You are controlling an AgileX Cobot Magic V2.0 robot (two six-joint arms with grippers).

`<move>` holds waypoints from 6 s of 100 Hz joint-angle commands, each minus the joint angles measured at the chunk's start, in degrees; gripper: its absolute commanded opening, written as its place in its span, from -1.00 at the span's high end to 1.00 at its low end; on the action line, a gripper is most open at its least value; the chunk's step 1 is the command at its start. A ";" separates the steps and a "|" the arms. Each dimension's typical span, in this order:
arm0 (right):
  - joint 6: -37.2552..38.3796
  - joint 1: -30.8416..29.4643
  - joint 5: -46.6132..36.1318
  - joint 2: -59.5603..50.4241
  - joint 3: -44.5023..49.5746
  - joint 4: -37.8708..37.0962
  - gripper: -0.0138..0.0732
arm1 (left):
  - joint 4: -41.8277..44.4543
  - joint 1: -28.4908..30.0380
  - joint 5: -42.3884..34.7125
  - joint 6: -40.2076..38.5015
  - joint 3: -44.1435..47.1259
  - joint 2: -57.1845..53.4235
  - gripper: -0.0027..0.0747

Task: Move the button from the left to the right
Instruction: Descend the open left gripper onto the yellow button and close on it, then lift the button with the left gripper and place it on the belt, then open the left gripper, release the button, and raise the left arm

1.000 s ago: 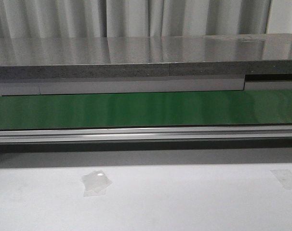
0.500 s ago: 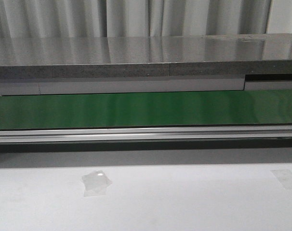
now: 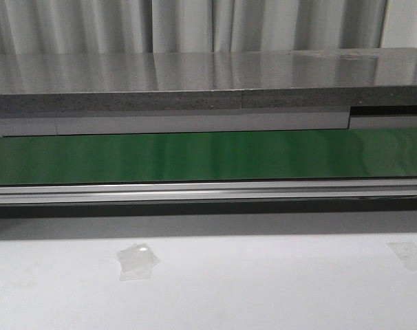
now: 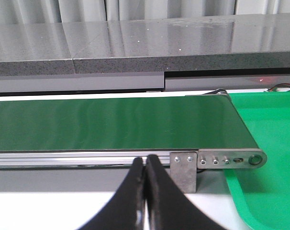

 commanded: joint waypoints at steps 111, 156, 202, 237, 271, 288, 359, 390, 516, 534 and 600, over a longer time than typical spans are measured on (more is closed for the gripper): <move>-0.03 0.13 -5.05 -1.12 -0.85 -0.69 0.84 | -3.26 0.33 -2.87 0.26 -2.19 0.60 -0.63; -0.03 0.13 -5.05 -1.12 -0.85 -0.69 0.84 | -3.37 0.33 -2.67 0.39 -2.19 2.18 -0.63; -0.03 0.13 -5.05 -1.12 -0.85 -0.69 0.84 | -3.96 0.33 -1.58 0.39 -2.19 4.03 -0.56; -0.03 0.13 -5.05 -1.12 -0.85 -0.69 0.84 | -3.85 0.33 -0.49 0.39 -2.19 4.03 0.53; -0.03 0.13 -5.05 -1.12 -0.85 -0.69 0.84 | -3.16 0.43 -0.12 0.39 -2.19 2.41 0.98; -0.03 0.13 -5.05 -1.12 -0.85 -0.69 0.84 | -2.80 0.43 0.21 0.39 -2.66 -1.69 0.98; -0.03 0.13 -5.05 -1.12 -0.85 -0.69 0.84 | -4.22 -11.34 9.75 3.35 -9.53 -8.06 0.98; -0.03 0.13 -5.05 -1.12 -0.85 -0.69 0.84 | 1.55 -15.95 10.06 3.35 -9.53 -4.88 0.98; -0.03 0.13 -5.05 -1.12 -0.85 -0.69 0.84 | -8.08 -16.05 15.01 9.49 -9.75 -7.95 -0.66; -0.03 0.13 -5.05 -1.12 -0.85 -0.69 0.84 | -8.32 -16.05 14.19 9.49 -9.75 -11.45 -0.64; -0.03 0.13 -5.05 -1.12 -0.85 -0.69 0.84 | -9.90 -24.06 -12.25 12.44 9.13 -41.38 -0.64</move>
